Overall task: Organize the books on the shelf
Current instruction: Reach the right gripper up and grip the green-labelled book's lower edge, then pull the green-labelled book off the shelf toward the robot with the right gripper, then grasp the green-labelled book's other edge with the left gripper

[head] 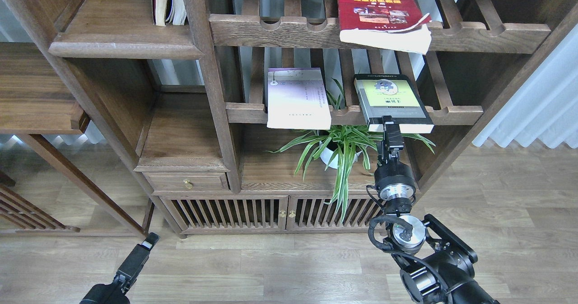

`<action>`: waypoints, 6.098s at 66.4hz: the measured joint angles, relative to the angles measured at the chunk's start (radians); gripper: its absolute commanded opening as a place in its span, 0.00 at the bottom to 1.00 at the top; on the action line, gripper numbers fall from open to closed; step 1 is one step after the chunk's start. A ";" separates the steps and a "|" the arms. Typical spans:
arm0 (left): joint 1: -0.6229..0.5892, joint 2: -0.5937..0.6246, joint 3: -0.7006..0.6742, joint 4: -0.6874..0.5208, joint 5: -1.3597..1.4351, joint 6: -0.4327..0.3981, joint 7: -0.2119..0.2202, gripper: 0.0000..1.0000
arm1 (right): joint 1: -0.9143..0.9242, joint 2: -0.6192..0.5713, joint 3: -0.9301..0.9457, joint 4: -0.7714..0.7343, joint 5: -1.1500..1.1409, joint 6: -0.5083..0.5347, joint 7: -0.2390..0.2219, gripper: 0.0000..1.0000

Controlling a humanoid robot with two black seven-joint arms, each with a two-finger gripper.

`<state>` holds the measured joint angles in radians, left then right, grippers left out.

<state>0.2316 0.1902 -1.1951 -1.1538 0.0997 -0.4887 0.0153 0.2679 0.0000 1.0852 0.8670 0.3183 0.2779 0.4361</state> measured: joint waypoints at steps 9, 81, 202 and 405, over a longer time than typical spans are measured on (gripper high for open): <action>0.000 -0.006 0.000 0.000 0.000 0.000 0.001 1.00 | 0.019 0.000 0.020 0.000 0.002 -0.023 0.000 1.00; 0.011 -0.011 -0.003 0.000 0.000 0.000 0.000 1.00 | 0.050 0.000 0.086 0.014 0.036 -0.083 -0.001 0.60; 0.023 -0.018 -0.007 -0.001 0.000 0.000 0.002 1.00 | 0.011 0.000 0.066 0.081 0.030 0.001 -0.003 0.03; -0.075 0.089 0.264 -0.203 -0.454 0.000 0.276 1.00 | -0.602 0.000 -0.292 0.413 -0.273 0.211 -0.339 0.04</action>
<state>0.1564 0.2788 -0.9315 -1.3566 -0.3543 -0.4887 0.2913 -0.3341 0.0000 0.7929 1.2802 0.0451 0.4886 0.0971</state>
